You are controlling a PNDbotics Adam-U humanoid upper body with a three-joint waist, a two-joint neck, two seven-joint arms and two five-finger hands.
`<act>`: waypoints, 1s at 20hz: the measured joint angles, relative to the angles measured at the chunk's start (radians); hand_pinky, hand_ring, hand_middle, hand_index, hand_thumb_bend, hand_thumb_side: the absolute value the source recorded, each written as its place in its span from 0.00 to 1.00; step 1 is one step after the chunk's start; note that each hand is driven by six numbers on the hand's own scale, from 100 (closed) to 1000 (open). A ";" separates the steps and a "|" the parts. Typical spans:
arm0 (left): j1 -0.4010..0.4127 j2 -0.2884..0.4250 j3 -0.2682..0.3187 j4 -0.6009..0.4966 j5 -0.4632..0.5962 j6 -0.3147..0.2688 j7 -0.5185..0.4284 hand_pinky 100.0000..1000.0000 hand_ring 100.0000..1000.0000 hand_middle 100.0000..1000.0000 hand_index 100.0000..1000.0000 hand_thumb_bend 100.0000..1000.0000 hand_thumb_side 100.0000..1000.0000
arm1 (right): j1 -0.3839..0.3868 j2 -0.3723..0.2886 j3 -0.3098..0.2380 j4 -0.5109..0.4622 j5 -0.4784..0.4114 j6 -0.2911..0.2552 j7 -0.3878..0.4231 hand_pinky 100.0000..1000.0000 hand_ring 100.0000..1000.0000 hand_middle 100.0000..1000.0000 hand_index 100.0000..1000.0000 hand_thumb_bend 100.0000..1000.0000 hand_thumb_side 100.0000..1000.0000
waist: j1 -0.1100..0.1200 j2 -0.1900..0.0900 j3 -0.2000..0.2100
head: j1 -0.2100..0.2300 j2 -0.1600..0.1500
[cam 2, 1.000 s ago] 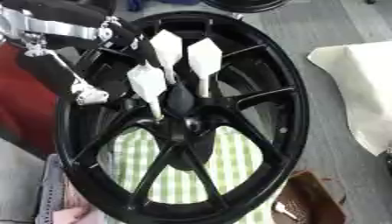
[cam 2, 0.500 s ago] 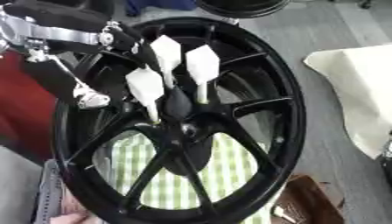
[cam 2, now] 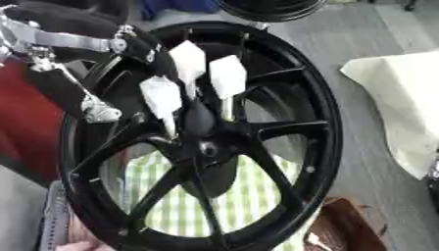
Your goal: Pull the pin out of the wheel hub.
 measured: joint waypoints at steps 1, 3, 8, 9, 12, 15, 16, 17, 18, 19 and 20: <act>0.000 0.000 0.000 0.000 -0.007 -0.005 0.000 0.89 0.76 0.76 0.84 0.10 0.00 | 0.000 0.000 0.000 0.000 -0.002 0.000 0.000 0.36 0.57 0.50 0.51 0.25 0.21 | 0.000 0.000 0.000 | 0.000 0.000; 0.000 0.000 0.000 0.000 -0.020 -0.017 0.000 0.89 0.75 0.76 0.85 0.09 0.01 | 0.000 0.000 0.000 0.000 -0.005 0.000 0.000 0.36 0.57 0.50 0.51 0.25 0.21 | 0.000 0.000 0.001 | 0.000 0.000; 0.000 0.000 0.000 0.002 -0.031 -0.039 0.001 0.90 0.76 0.77 0.86 0.09 0.00 | -0.001 0.001 0.000 0.000 -0.013 0.000 0.000 0.36 0.57 0.50 0.50 0.25 0.21 | 0.000 0.001 0.001 | 0.008 0.001; 0.000 0.000 0.000 0.003 -0.031 -0.041 0.000 0.90 0.76 0.77 0.86 0.09 0.00 | -0.001 0.001 0.000 0.000 -0.014 0.000 0.000 0.36 0.57 0.50 0.50 0.25 0.21 | 0.000 0.001 0.001 | 0.010 0.002; -0.003 0.000 0.000 0.006 -0.031 -0.045 0.001 0.90 0.77 0.78 0.86 0.09 0.00 | -0.001 0.001 0.000 0.000 -0.015 0.000 0.000 0.36 0.57 0.50 0.51 0.25 0.21 | 0.000 0.001 0.001 | 0.014 0.006; -0.005 0.000 0.000 0.006 -0.029 -0.045 0.000 0.90 0.77 0.78 0.87 0.07 0.01 | -0.002 0.001 0.000 0.000 -0.015 0.000 0.000 0.36 0.57 0.50 0.50 0.25 0.21 | 0.000 0.001 0.001 | 0.015 0.008; -0.005 -0.001 0.001 0.006 -0.027 -0.045 0.000 0.90 0.77 0.78 0.87 0.06 0.01 | -0.002 0.002 0.000 0.000 -0.016 0.000 0.000 0.36 0.57 0.50 0.50 0.25 0.21 | 0.000 0.002 0.001 | 0.016 0.008; -0.006 -0.002 0.004 0.006 -0.025 -0.044 0.000 0.90 0.77 0.79 0.87 0.06 0.01 | -0.004 0.003 0.000 0.000 -0.016 0.000 0.000 0.36 0.57 0.50 0.50 0.25 0.22 | 0.000 0.002 0.001 | 0.016 0.008; -0.007 -0.005 0.007 0.006 -0.022 -0.043 -0.001 0.90 0.77 0.79 0.87 0.06 0.01 | -0.005 0.005 0.000 0.000 -0.017 0.000 0.000 0.36 0.57 0.50 0.50 0.25 0.22 | 0.000 0.002 0.001 | 0.017 0.008; -0.007 -0.009 0.011 0.006 -0.021 -0.041 -0.002 0.90 0.77 0.79 0.87 0.07 0.01 | -0.006 0.007 0.000 0.000 -0.018 0.000 0.000 0.36 0.57 0.50 0.50 0.25 0.22 | -0.001 0.003 0.001 | 0.017 0.007; -0.008 -0.009 0.014 0.006 -0.021 -0.039 -0.003 0.90 0.77 0.79 0.87 0.06 0.01 | -0.007 0.008 0.000 0.000 -0.019 0.000 0.000 0.36 0.57 0.50 0.50 0.25 0.22 | -0.001 0.004 0.001 | 0.017 0.007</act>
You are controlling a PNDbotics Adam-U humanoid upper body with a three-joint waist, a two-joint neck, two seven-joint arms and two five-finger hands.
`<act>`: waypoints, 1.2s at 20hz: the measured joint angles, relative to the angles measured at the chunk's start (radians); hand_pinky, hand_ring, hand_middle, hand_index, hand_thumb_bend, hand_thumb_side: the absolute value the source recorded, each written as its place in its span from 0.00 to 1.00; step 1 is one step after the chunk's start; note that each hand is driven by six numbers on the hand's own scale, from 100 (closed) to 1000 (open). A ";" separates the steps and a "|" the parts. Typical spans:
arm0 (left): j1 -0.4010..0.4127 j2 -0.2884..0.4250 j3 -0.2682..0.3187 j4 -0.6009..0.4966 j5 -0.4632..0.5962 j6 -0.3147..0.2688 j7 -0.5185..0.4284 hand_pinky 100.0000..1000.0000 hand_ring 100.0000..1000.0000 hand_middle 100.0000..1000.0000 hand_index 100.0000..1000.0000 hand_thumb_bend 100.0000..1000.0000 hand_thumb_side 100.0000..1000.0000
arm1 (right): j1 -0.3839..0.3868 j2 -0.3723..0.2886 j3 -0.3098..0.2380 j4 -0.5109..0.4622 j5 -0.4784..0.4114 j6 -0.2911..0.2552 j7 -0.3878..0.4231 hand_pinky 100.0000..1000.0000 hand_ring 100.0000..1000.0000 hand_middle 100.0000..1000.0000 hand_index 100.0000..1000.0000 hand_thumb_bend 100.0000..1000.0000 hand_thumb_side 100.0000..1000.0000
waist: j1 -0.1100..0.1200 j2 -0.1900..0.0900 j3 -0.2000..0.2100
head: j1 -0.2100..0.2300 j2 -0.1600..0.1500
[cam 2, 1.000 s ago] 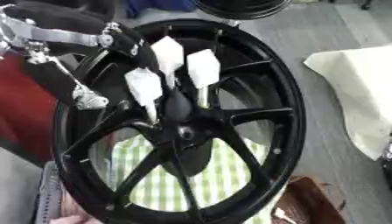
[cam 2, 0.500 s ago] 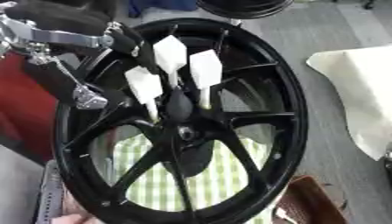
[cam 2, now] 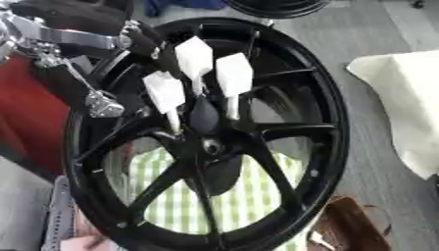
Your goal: Pull the pin out of the wheel hub.
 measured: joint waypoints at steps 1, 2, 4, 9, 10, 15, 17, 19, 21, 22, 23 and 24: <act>-0.001 -0.001 0.003 0.000 0.000 0.001 -0.001 0.90 0.77 0.79 0.86 0.06 0.01 | -0.001 0.000 0.000 0.000 -0.001 0.000 0.000 0.36 0.57 0.50 0.50 0.25 0.22 | 0.000 0.001 0.000 | 0.000 0.000; -0.001 -0.005 0.006 0.000 0.000 0.002 -0.001 0.90 0.77 0.79 0.86 0.07 0.00 | -0.001 0.000 0.000 0.000 -0.001 0.000 0.000 0.36 0.57 0.50 0.50 0.24 0.22 | 0.000 0.003 -0.001 | 0.000 -0.001; -0.004 -0.008 0.011 0.001 0.000 0.003 -0.003 0.91 0.78 0.80 0.86 0.08 0.00 | -0.002 0.001 0.000 0.000 -0.002 0.001 0.001 0.36 0.57 0.50 0.50 0.24 0.23 | 0.000 0.005 -0.002 | 0.000 -0.001; -0.007 -0.008 0.011 0.001 -0.007 0.003 -0.003 0.92 0.81 0.81 0.86 0.08 0.00 | -0.011 0.007 0.001 0.000 -0.004 0.003 0.002 0.36 0.57 0.50 0.50 0.23 0.23 | 0.003 0.010 -0.003 | 0.000 -0.005; -0.007 -0.008 0.011 0.000 -0.007 0.002 -0.003 0.92 0.81 0.81 0.86 0.07 0.00 | -0.011 0.009 0.001 0.000 -0.004 0.003 0.002 0.36 0.57 0.50 0.50 0.23 0.24 | 0.003 0.010 -0.003 | 0.000 -0.006; -0.010 -0.008 0.013 -0.015 0.002 0.004 -0.003 0.93 0.82 0.80 0.86 0.07 0.00 | -0.012 0.010 0.001 0.000 -0.006 0.004 0.003 0.36 0.57 0.50 0.50 0.23 0.24 | 0.003 0.014 -0.001 | -0.004 -0.007; -0.012 -0.008 0.016 -0.021 0.004 0.006 -0.004 0.92 0.82 0.80 0.86 0.08 0.00 | -0.015 0.010 0.001 0.000 -0.008 0.005 0.003 0.36 0.57 0.50 0.50 0.23 0.24 | 0.003 0.014 0.000 | -0.005 -0.007; -0.013 -0.008 0.017 -0.024 0.004 0.008 -0.003 0.93 0.82 0.80 0.86 0.09 0.00 | -0.015 0.010 0.001 0.000 -0.008 0.005 0.003 0.36 0.57 0.50 0.50 0.23 0.24 | 0.003 0.014 0.000 | -0.005 -0.007; -0.013 -0.008 0.016 -0.024 0.002 0.008 -0.003 0.92 0.81 0.80 0.86 0.09 0.00 | -0.016 0.010 0.002 0.000 -0.008 0.005 0.003 0.36 0.58 0.50 0.50 0.23 0.24 | 0.003 0.015 -0.001 | -0.005 -0.007; -0.013 -0.008 0.014 -0.020 0.001 0.008 -0.003 0.92 0.82 0.80 0.86 0.10 0.00 | -0.016 0.010 0.003 0.000 -0.008 0.005 0.003 0.36 0.57 0.50 0.50 0.23 0.24 | 0.003 0.015 -0.002 | -0.005 -0.007; -0.013 -0.008 0.010 -0.015 -0.003 0.008 -0.003 0.92 0.82 0.80 0.86 0.11 0.00 | -0.018 0.010 0.004 0.000 -0.008 0.005 0.003 0.36 0.57 0.50 0.50 0.23 0.24 | 0.003 0.016 -0.003 | -0.005 -0.007; -0.013 -0.008 0.006 -0.008 -0.007 0.008 -0.003 0.92 0.83 0.80 0.86 0.11 0.00 | -0.019 0.010 0.006 0.000 -0.008 0.004 0.003 0.36 0.57 0.50 0.50 0.23 0.24 | 0.003 0.017 -0.004 | -0.005 -0.008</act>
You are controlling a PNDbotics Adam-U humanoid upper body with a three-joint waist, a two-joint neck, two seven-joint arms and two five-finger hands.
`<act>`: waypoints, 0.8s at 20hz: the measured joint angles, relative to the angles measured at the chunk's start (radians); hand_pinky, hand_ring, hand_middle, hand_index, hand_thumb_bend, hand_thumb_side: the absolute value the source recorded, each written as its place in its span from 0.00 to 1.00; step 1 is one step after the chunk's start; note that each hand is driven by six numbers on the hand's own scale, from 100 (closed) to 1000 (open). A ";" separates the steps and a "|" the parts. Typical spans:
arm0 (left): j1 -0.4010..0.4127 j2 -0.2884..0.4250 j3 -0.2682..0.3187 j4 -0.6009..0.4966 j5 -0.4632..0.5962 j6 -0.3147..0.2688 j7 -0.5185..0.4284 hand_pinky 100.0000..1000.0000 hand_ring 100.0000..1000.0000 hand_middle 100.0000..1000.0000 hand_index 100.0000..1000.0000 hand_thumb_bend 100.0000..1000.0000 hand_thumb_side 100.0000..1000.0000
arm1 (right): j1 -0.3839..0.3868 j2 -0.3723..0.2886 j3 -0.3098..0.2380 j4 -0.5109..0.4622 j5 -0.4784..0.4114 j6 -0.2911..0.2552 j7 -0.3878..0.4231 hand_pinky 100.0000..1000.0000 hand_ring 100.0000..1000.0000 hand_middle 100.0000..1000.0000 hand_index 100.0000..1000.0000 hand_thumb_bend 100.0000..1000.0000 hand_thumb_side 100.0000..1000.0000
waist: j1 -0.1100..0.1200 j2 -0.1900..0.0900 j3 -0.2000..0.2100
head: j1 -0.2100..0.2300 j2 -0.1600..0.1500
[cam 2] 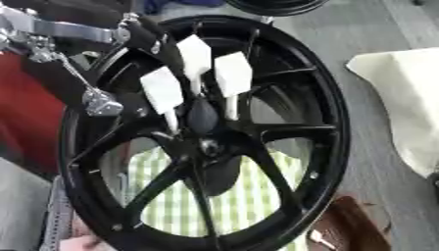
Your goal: Pull the pin out of the wheel hub.
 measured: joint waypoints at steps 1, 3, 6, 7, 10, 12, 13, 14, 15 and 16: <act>0.000 0.000 -0.004 0.007 -0.005 -0.001 0.000 0.92 0.83 0.80 0.86 0.11 0.00 | 0.000 0.001 0.001 0.000 0.000 0.000 0.000 0.36 0.57 0.50 0.50 0.23 0.24 | 0.000 0.000 -0.001 | 0.000 -0.001; 0.000 -0.001 -0.010 0.021 -0.018 -0.006 0.000 0.93 0.85 0.81 0.86 0.12 0.00 | -0.001 0.004 0.001 0.000 -0.001 0.000 0.000 0.36 0.57 0.50 0.50 0.23 0.24 | 0.000 0.004 -0.003 | 0.000 -0.001; 0.001 -0.009 -0.018 0.043 -0.039 -0.019 0.000 0.93 0.85 0.83 0.86 0.12 0.00 | -0.006 0.009 0.002 0.000 -0.003 0.000 0.001 0.36 0.57 0.50 0.50 0.23 0.24 | 0.000 0.010 -0.004 | 0.000 -0.001; 0.001 -0.009 -0.020 0.050 -0.046 -0.024 0.000 0.93 0.86 0.83 0.86 0.13 0.00 | -0.009 0.009 0.003 0.000 -0.003 0.000 0.001 0.36 0.57 0.50 0.50 0.23 0.24 | 0.000 0.011 -0.005 | 0.000 -0.001; 0.001 -0.016 -0.021 0.067 -0.063 -0.036 0.000 0.92 0.86 0.84 0.86 0.13 0.00 | -0.010 0.011 0.006 0.000 -0.004 0.000 0.001 0.36 0.57 0.50 0.50 0.23 0.24 | 0.000 0.016 -0.005 | 0.000 -0.002; 0.001 -0.017 -0.024 0.077 -0.073 -0.042 0.000 0.92 0.86 0.84 0.86 0.14 0.00 | -0.015 0.015 0.007 0.000 -0.004 0.001 0.001 0.36 0.57 0.50 0.50 0.23 0.24 | 0.000 0.021 -0.006 | 0.001 -0.006; 0.001 -0.018 -0.025 0.082 -0.078 -0.046 0.001 0.92 0.86 0.84 0.86 0.13 0.00 | -0.017 0.016 0.007 0.000 -0.004 0.001 0.001 0.36 0.57 0.50 0.50 0.23 0.24 | 0.000 0.022 -0.006 | 0.001 -0.008; 0.001 -0.018 -0.026 0.087 -0.084 -0.050 0.000 0.92 0.85 0.83 0.86 0.13 0.00 | -0.018 0.016 0.007 0.000 -0.004 0.001 0.001 0.36 0.57 0.50 0.50 0.23 0.24 | 0.000 0.023 -0.006 | 0.001 -0.009; 0.001 -0.019 -0.026 0.091 -0.090 -0.053 0.001 0.92 0.85 0.82 0.86 0.12 0.00 | -0.018 0.016 0.007 0.000 -0.004 0.001 0.002 0.36 0.57 0.50 0.50 0.23 0.24 | -0.001 0.024 -0.007 | 0.002 -0.009; 0.001 -0.022 -0.026 0.096 -0.096 -0.056 0.001 0.91 0.83 0.81 0.86 0.11 0.01 | -0.018 0.017 0.007 0.000 -0.004 0.001 0.002 0.36 0.57 0.50 0.50 0.23 0.24 | -0.001 0.025 -0.007 | 0.002 -0.009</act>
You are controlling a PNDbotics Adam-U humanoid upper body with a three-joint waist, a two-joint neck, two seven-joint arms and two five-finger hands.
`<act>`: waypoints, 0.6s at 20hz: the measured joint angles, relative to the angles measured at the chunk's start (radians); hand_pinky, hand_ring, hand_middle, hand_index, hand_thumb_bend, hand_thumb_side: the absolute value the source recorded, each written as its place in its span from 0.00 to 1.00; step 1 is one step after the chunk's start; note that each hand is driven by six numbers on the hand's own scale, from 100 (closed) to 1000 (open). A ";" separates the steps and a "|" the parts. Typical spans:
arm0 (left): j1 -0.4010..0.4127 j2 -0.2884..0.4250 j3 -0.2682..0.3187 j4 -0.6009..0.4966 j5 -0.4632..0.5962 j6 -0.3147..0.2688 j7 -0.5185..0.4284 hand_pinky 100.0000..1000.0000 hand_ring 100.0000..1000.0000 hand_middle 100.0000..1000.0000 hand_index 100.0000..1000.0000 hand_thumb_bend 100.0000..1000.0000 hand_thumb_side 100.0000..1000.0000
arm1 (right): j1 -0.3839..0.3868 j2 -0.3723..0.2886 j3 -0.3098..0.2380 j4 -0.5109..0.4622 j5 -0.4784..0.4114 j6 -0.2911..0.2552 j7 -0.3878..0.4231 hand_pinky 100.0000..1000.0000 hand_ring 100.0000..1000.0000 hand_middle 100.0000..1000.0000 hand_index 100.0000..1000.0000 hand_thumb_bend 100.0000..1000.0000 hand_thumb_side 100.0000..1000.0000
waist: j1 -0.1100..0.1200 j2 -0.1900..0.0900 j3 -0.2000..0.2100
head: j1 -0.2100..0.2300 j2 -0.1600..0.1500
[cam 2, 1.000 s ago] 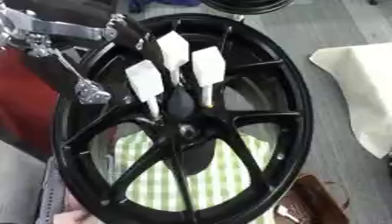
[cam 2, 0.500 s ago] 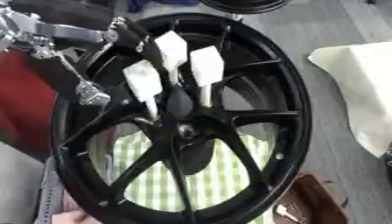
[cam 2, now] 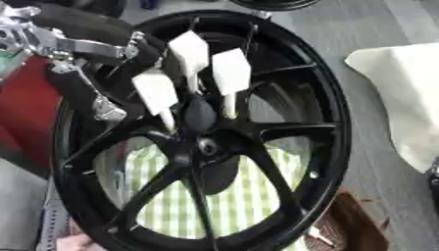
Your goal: Pull the pin out of the wheel hub.
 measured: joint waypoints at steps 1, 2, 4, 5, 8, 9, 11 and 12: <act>0.000 -0.003 0.000 0.003 -0.003 -0.003 0.000 0.90 0.81 0.80 0.85 0.10 0.01 | 0.000 0.000 0.000 0.000 0.000 0.000 0.000 0.36 0.57 0.50 0.50 0.23 0.24 | 0.000 0.000 0.000 | 0.000 0.000; 0.000 -0.005 0.000 0.006 -0.008 -0.005 0.000 0.89 0.80 0.79 0.85 0.09 0.02 | -0.001 0.000 0.002 0.000 0.000 0.001 0.001 0.36 0.57 0.50 0.50 0.23 0.25 | 0.000 0.001 0.000 | 0.000 0.000; 0.000 -0.005 0.000 0.010 -0.011 -0.006 0.001 0.88 0.78 0.77 0.84 0.06 0.03 | -0.004 0.002 0.005 0.000 0.000 0.002 0.002 0.36 0.58 0.50 0.50 0.23 0.25 | 0.000 0.004 -0.001 | 0.000 0.000; 0.000 -0.005 0.000 0.011 -0.012 -0.006 0.000 0.87 0.76 0.74 0.82 0.03 0.04 | -0.007 0.003 0.006 0.000 0.000 0.003 0.003 0.36 0.58 0.50 0.50 0.23 0.25 | 0.000 0.005 -0.001 | 0.000 0.000; 0.000 -0.005 0.001 0.010 -0.009 -0.004 -0.001 0.84 0.68 0.64 0.76 0.00 0.07 | -0.008 0.009 0.008 0.001 0.000 0.004 0.004 0.36 0.58 0.50 0.50 0.23 0.25 | -0.001 0.006 0.000 | 0.000 0.000; 0.000 -0.005 0.002 0.010 -0.007 -0.001 -0.002 0.84 0.65 0.60 0.74 0.00 0.07 | -0.008 0.010 0.009 0.001 0.000 0.005 0.004 0.36 0.58 0.50 0.50 0.23 0.25 | -0.001 0.006 0.001 | 0.000 0.000; 0.000 -0.005 0.005 0.007 0.003 0.009 -0.002 0.82 0.59 0.52 0.67 0.00 0.09 | -0.008 0.010 0.011 0.001 0.000 0.007 0.005 0.36 0.58 0.50 0.50 0.23 0.25 | -0.002 0.006 0.001 | 0.000 0.000; 0.000 -0.005 0.007 0.005 0.009 0.014 -0.003 0.82 0.59 0.52 0.67 0.00 0.09 | -0.008 0.011 0.012 0.001 0.000 0.009 0.005 0.36 0.58 0.50 0.50 0.23 0.25 | -0.003 0.007 0.001 | 0.000 0.000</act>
